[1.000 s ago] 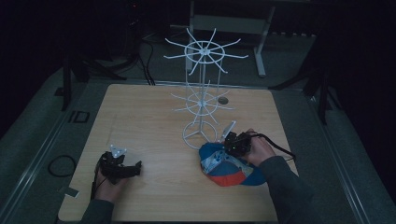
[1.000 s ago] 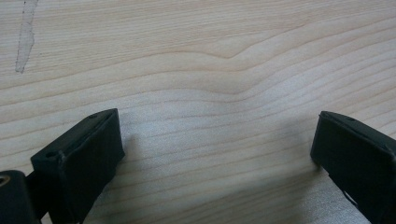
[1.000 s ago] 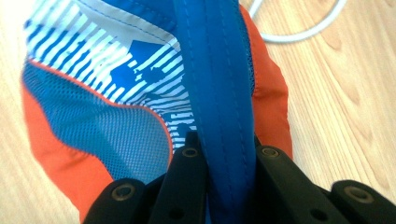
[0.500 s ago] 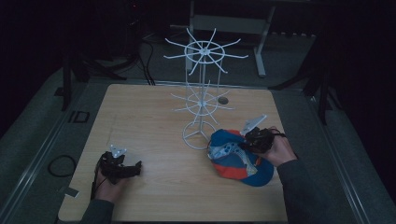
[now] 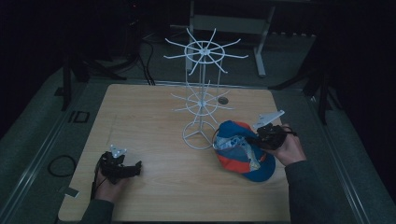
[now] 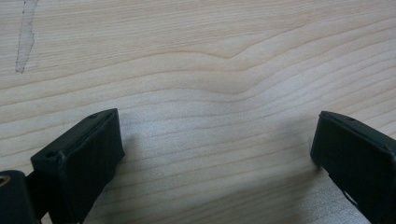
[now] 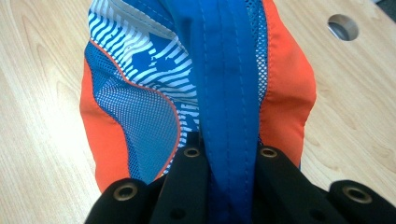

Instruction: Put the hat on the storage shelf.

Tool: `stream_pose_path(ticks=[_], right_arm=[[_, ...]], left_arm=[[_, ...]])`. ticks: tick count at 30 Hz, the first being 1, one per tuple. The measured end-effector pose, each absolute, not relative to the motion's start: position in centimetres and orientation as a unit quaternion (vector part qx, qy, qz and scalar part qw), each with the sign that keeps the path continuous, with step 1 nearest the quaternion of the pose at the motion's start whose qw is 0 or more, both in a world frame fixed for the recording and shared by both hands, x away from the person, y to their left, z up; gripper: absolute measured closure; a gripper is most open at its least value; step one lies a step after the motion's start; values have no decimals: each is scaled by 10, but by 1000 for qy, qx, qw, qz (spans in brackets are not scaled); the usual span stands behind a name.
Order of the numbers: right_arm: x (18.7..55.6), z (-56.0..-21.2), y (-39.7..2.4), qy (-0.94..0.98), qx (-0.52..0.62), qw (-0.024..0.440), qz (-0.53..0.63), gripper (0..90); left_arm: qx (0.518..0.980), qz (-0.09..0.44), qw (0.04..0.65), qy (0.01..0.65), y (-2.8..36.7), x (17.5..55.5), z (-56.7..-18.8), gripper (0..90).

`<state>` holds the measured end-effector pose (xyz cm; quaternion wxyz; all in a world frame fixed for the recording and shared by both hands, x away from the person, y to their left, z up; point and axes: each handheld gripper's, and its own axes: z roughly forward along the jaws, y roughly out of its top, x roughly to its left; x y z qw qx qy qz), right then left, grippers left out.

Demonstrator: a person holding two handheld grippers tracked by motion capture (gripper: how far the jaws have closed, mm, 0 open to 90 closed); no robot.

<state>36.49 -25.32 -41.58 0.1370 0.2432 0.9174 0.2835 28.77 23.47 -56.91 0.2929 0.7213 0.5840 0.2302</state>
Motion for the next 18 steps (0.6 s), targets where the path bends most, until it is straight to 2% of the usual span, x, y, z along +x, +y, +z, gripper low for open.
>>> stream_pose_path(ticks=[18], right_arm=[[362,-394,-278,894,263,153,327,884]], left_arm=[[722,230,292,584,235,288,-569,27]])
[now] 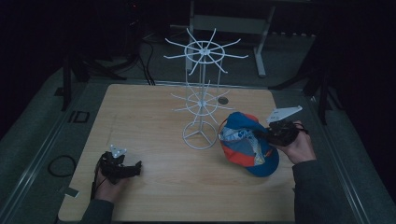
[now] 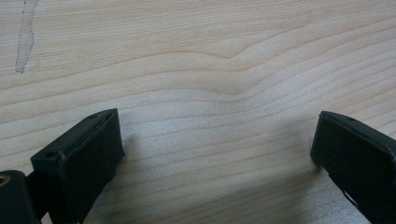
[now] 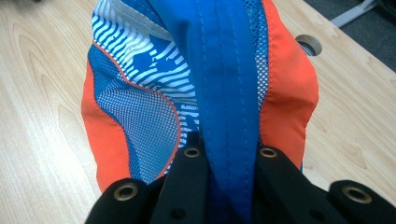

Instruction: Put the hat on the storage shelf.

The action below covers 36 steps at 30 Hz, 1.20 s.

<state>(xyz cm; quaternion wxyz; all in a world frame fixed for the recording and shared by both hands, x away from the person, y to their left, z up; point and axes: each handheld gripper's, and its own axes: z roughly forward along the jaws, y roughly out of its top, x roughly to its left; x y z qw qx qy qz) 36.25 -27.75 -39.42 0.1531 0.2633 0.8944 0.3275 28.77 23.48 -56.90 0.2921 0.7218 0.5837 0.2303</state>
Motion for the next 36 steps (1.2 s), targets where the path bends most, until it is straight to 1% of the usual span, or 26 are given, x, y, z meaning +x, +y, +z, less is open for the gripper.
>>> stream_pose_path(ticks=[18,36], right_arm=[[360,-375,-297,883,276,176,337,884],[359,-358,-302,881,278,188,334,884]], left_arm=[[721,230,293,584,235,288,-569,27],[722,229,292,584,235,288,-569,27]])
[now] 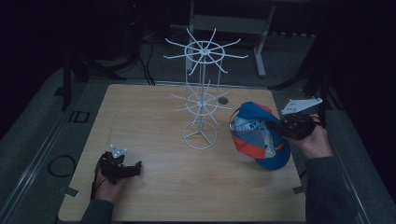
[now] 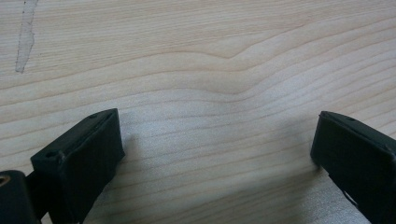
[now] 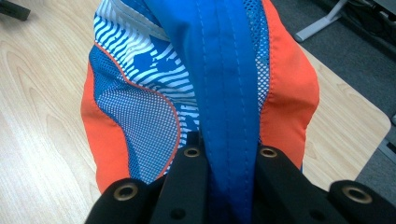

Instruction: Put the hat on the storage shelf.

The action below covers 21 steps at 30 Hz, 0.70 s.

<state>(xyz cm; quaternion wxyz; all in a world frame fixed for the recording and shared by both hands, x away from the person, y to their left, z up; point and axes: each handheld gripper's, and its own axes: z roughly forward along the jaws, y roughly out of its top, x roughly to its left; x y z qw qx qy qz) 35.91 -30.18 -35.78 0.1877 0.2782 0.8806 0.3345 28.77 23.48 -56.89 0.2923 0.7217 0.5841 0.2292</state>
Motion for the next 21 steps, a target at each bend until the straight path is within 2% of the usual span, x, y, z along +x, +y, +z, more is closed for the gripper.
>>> stream_pose_path(ticks=[21], right_arm=[[357,-336,-306,878,272,205,337,883]], left_arm=[[722,229,292,584,235,288,-569,27]])
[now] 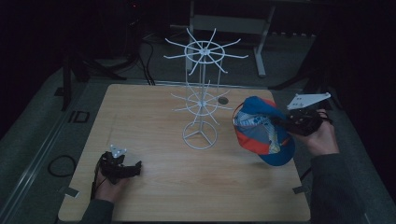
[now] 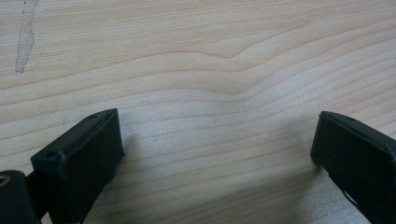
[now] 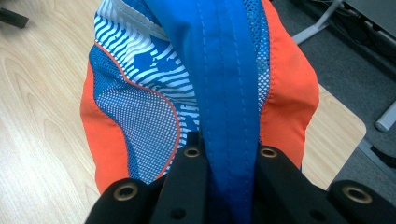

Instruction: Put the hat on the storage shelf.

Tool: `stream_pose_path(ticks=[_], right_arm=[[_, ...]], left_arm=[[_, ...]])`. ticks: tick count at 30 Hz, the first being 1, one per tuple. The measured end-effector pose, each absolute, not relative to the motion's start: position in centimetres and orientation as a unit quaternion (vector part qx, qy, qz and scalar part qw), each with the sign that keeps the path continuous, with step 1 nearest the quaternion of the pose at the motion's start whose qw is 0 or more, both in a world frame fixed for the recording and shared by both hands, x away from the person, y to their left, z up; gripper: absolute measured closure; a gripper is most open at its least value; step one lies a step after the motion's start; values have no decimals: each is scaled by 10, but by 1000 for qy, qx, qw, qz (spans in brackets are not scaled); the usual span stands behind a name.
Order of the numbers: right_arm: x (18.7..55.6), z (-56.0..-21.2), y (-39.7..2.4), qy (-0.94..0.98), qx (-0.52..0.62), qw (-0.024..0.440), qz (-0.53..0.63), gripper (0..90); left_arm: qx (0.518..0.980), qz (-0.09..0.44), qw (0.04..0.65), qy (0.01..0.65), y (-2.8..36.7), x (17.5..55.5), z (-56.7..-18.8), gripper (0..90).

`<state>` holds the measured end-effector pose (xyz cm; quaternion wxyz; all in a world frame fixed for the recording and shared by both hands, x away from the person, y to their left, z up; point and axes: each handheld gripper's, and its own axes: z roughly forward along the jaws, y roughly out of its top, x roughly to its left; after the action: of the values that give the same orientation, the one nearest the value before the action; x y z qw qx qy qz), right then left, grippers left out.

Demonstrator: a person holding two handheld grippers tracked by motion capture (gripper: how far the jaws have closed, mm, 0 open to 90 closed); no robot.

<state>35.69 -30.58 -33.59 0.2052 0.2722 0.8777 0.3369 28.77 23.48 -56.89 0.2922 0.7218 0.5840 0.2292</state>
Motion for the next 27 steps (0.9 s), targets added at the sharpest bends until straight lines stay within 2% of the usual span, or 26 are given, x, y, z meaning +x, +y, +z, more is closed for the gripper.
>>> stream_pose_path(ticks=[27], right_arm=[[358,-301,-307,870,265,227,349,884]], left_arm=[[722,229,292,584,235,288,-569,27]])
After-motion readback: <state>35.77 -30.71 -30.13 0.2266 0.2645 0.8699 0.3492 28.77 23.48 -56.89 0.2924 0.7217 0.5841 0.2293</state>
